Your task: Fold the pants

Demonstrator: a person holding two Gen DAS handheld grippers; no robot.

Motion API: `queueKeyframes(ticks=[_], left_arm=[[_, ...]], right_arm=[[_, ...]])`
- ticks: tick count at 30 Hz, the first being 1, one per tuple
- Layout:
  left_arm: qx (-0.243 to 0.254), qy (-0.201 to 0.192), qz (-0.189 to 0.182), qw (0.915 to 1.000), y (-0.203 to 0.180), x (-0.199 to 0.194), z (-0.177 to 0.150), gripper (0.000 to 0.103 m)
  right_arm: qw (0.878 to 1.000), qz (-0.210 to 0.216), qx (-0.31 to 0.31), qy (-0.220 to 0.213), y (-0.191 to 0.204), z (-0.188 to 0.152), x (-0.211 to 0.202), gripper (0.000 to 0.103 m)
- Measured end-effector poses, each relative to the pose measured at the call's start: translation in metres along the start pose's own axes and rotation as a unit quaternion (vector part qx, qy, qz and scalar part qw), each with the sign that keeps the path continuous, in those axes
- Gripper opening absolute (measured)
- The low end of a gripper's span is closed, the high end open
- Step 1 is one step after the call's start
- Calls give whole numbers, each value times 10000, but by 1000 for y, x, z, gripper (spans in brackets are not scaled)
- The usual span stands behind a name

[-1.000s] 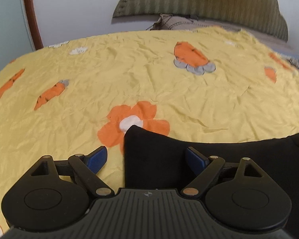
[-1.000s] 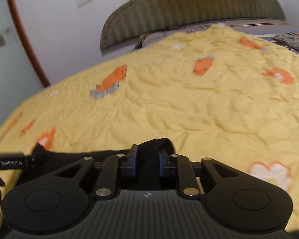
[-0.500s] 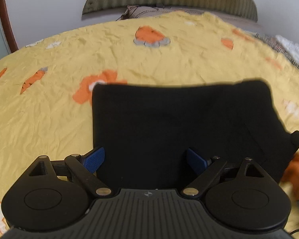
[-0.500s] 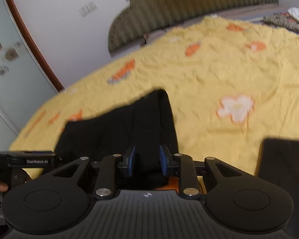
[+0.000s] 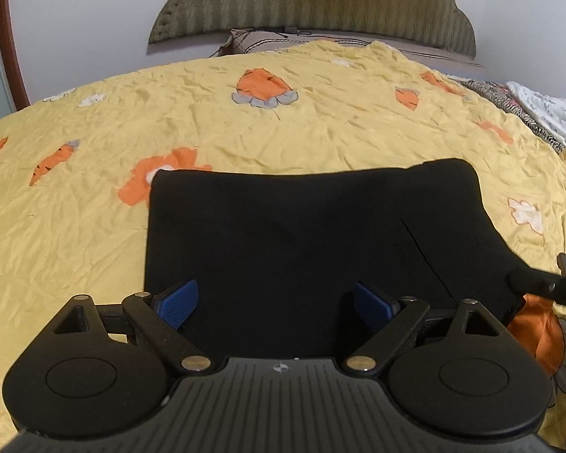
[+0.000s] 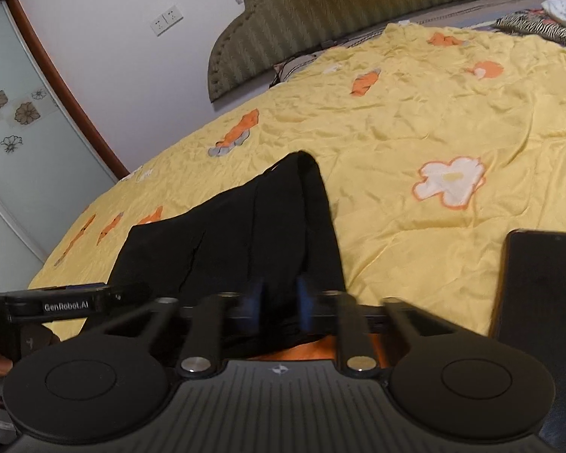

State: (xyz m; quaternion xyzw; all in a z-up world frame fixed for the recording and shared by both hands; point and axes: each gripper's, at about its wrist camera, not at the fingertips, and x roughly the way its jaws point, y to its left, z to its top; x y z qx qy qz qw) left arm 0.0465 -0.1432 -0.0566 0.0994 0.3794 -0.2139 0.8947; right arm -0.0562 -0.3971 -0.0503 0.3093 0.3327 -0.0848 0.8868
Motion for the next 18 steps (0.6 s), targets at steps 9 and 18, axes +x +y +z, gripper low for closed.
queueKeyframes(ticks=[9, 18], left_arm=[[270, 123, 80, 9995, -4, 5, -4, 95], [-421, 89, 10, 9991, 19, 5, 9, 94]], right_arm=[[9976, -482, -475, 170, 10, -6, -5, 18], [9895, -383, -1368, -262, 62, 35, 18, 26]])
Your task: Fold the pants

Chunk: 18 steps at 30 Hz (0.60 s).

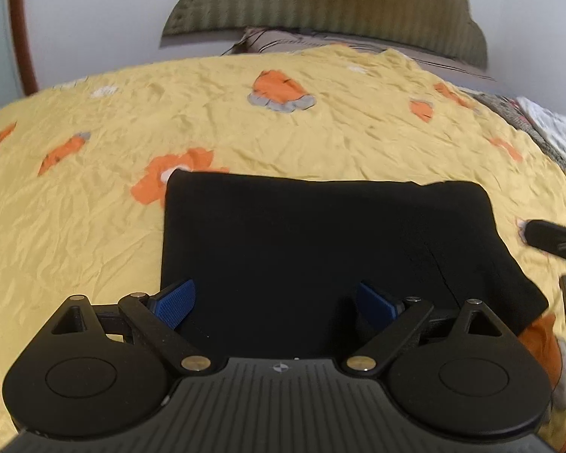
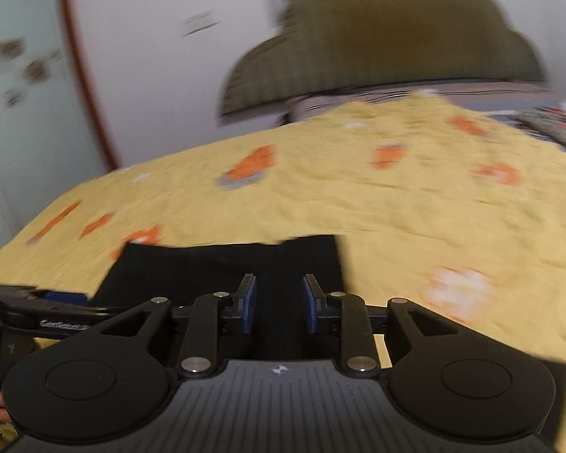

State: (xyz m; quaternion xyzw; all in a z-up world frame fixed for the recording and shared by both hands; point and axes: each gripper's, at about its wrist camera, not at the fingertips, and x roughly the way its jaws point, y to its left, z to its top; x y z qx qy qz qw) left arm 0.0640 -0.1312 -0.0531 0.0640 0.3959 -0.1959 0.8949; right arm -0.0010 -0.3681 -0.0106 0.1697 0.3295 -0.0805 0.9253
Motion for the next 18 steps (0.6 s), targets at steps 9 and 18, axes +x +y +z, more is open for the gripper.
queueKeyframes(ticks=[9, 18], left_arm=[[-118, 100, 434, 9989, 9, 25, 11, 94], [-61, 0, 506, 9987, 5, 24, 8, 95]], right_arm=[[9968, -248, -253, 723, 2, 28, 102, 25], [9967, -479, -486, 434, 19, 9, 62, 26]])
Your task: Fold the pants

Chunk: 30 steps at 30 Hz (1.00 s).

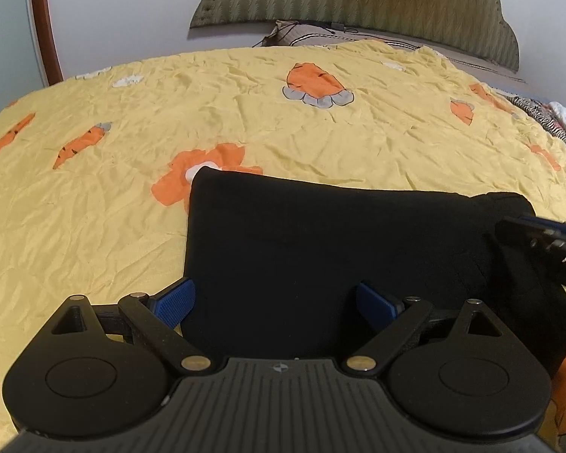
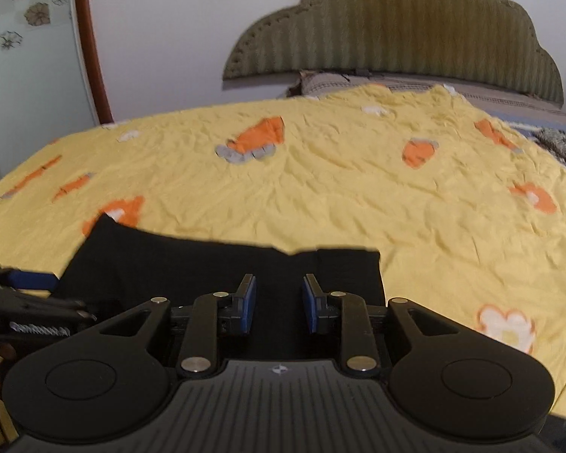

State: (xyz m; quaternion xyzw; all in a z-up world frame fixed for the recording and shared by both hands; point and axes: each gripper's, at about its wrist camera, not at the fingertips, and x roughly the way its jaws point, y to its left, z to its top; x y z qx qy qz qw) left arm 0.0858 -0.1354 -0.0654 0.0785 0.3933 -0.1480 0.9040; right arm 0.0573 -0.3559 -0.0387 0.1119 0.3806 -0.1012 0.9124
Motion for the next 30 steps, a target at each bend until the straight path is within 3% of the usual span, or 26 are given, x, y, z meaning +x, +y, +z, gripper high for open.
queueKeyframes(ticks=[3, 9, 13, 19, 30], left_arm=[[123, -30, 90, 9999, -6, -2, -2, 95], [298, -149, 263, 9991, -10, -9, -8, 95], [260, -134, 277, 9992, -11, -10, -9, 96], [278, -128, 355, 9989, -13, -12, -10, 96], [312, -148, 419, 9985, -12, -17, -18, 100]], right_arm=[[9999, -142, 7, 36, -5, -3, 15, 29], [9996, -155, 44, -238, 5, -3, -12, 30], [9998, -110, 57, -171, 7, -13, -19, 31], [9997, -240, -28, -95, 5, -23, -8, 53], [9994, -178, -253, -181, 16, -31, -30, 54]])
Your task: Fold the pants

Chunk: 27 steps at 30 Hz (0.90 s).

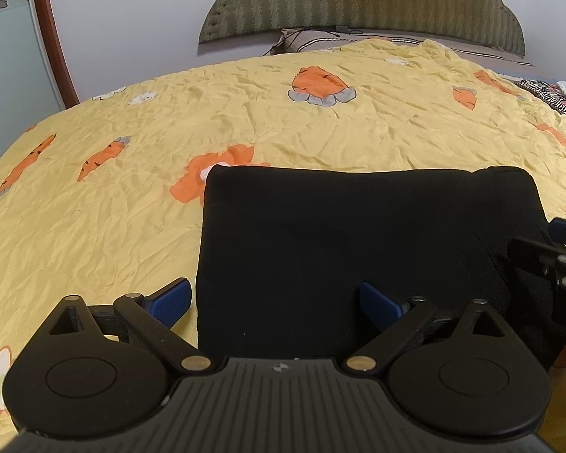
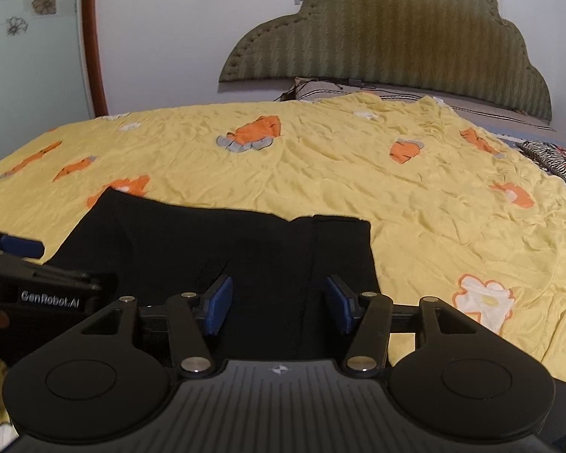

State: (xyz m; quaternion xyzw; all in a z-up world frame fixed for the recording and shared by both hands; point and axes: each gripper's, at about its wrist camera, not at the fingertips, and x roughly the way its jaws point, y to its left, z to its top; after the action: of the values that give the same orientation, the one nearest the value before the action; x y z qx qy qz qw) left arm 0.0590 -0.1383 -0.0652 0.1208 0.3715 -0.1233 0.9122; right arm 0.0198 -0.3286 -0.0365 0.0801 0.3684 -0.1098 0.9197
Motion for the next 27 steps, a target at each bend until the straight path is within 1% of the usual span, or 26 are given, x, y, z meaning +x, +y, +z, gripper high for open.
queueKeyframes(ticks=[1, 3, 5, 13, 18, 24, 27], left_arm=[[7, -7, 7, 10000, 0, 0, -1, 101], [8, -9, 26, 10000, 1, 0, -2, 101], [5, -9, 13, 10000, 2, -1, -3, 101], [-8, 2, 11, 10000, 3, -3, -5, 102], [30, -12, -3, 10000, 5, -6, -8, 102], [-102, 52, -47, 9999, 11, -12, -12, 102], [-186, 88, -127, 9997, 13, -18, -17, 101]], right_arm=[[10000, 13, -22, 48, 0, -2, 2, 54], [10000, -45, -33, 79, 0, -6, 6, 62], [9999, -101, -16, 58, -2, -7, 7, 67], [9999, -115, -27, 54, -2, -9, 6, 68], [9998, -186, -3, 61, -3, -11, 8, 77], [9997, -223, 40, 71, -4, -12, 3, 78], [9997, -230, 13, 64, -2, -15, -3, 78]])
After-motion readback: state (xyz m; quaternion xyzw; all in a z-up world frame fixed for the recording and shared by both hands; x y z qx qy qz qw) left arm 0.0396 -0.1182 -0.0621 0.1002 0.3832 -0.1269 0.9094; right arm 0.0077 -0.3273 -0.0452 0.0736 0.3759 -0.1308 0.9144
